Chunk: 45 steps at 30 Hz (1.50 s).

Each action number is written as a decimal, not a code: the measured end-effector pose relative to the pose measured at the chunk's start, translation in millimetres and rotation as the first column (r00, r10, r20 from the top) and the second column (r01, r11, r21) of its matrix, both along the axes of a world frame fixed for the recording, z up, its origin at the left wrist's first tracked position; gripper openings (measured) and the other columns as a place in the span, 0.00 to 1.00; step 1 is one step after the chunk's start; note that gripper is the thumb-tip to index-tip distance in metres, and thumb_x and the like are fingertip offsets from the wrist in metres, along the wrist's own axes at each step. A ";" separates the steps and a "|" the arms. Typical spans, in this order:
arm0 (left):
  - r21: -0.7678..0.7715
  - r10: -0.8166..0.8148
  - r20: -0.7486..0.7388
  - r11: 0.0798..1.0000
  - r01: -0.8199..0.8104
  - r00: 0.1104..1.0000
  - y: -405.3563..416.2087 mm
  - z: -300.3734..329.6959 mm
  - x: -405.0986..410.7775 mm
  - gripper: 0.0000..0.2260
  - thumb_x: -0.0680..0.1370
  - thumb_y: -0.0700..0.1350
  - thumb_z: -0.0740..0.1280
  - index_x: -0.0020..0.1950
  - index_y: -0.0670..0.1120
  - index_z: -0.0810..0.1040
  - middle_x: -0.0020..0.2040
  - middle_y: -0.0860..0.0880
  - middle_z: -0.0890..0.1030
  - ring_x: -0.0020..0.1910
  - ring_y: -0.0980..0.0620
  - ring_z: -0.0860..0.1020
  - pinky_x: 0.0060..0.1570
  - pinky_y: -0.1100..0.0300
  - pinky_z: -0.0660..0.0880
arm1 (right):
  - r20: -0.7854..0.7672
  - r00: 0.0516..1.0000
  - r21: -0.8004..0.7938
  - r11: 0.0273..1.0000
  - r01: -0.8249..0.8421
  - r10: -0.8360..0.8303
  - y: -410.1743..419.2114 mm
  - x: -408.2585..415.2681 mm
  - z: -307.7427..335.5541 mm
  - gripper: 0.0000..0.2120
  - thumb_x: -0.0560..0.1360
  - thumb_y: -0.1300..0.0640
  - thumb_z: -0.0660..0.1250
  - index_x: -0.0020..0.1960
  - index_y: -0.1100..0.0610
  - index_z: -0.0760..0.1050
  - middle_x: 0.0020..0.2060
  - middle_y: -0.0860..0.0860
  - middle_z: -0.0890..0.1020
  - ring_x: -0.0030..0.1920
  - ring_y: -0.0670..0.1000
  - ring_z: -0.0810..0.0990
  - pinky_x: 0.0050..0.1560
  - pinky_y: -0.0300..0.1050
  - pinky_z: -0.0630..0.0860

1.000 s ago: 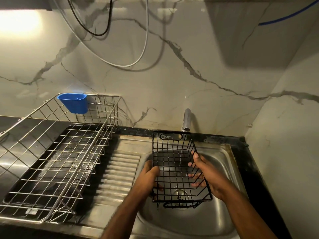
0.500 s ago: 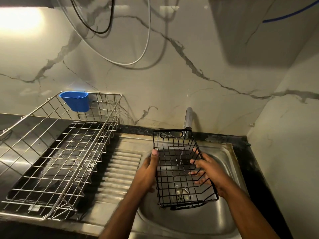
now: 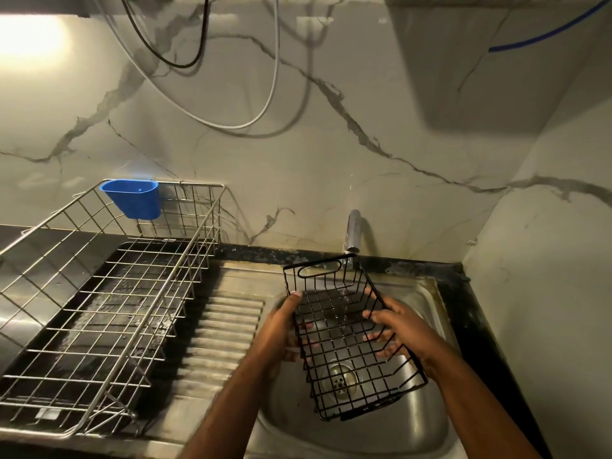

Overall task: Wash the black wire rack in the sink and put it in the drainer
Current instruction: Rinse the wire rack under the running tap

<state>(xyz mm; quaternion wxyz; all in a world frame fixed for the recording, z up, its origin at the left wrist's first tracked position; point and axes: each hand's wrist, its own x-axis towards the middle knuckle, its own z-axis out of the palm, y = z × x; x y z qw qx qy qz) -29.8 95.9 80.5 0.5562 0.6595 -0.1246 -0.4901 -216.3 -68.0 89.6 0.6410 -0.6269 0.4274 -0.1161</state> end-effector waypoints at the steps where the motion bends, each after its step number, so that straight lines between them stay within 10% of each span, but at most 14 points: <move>1: -0.004 0.011 0.004 1.000 -0.011 1.000 0.7 1.7 -0.9 0.37 0.66 0.75 0.65 0.68 0.55 0.76 0.58 0.43 0.84 0.50 0.38 0.86 0.52 0.33 0.79 | 0.002 1.000 -0.005 1.000 0.000 0.000 -0.1 -0.3 0.2 0.23 0.80 0.59 0.64 0.70 0.38 0.71 0.58 0.50 0.82 0.50 0.58 0.86 0.41 0.53 0.83; 6: -0.010 0.072 0.053 0.997 -0.072 0.996 -1.2 1.7 0.4 0.21 0.81 0.62 0.60 0.65 0.50 0.76 0.56 0.42 0.85 0.46 0.37 0.86 0.49 0.34 0.80 | 0.000 0.999 -0.045 0.998 -0.033 0.033 3.5 -0.5 3.5 0.23 0.81 0.56 0.64 0.71 0.37 0.69 0.60 0.49 0.81 0.50 0.55 0.86 0.42 0.52 0.83; 23: 0.041 0.110 0.114 0.992 -0.115 0.987 -10.8 12.3 -12.9 0.18 0.83 0.61 0.58 0.63 0.49 0.74 0.56 0.44 0.82 0.51 0.39 0.83 0.32 0.54 0.78 | -0.082 0.996 -0.308 0.951 -0.043 0.018 -3.5 0.7 3.3 0.15 0.81 0.53 0.64 0.68 0.45 0.74 0.49 0.47 0.84 0.45 0.45 0.86 0.51 0.50 0.83; 39: 0.036 0.214 0.110 0.975 -0.219 0.971 -14.3 7.1 -20.7 0.23 0.82 0.60 0.60 0.69 0.45 0.71 0.61 0.42 0.79 0.54 0.37 0.82 0.43 0.46 0.81 | -0.174 0.985 -0.509 0.856 -0.092 0.002 -6.2 -6.1 6.7 0.15 0.81 0.48 0.64 0.66 0.51 0.77 0.53 0.43 0.82 0.56 0.44 0.80 0.57 0.41 0.75; 45: 0.002 0.258 0.090 0.966 -0.259 0.962 -19.6 3.9 -29.5 0.28 0.79 0.64 0.61 0.70 0.46 0.73 0.62 0.44 0.79 0.55 0.38 0.81 0.44 0.46 0.80 | -0.226 0.972 -0.570 0.818 -0.077 -0.066 2.9 -22.4 8.9 0.15 0.83 0.46 0.58 0.57 0.53 0.79 0.45 0.45 0.81 0.48 0.44 0.79 0.41 0.28 0.66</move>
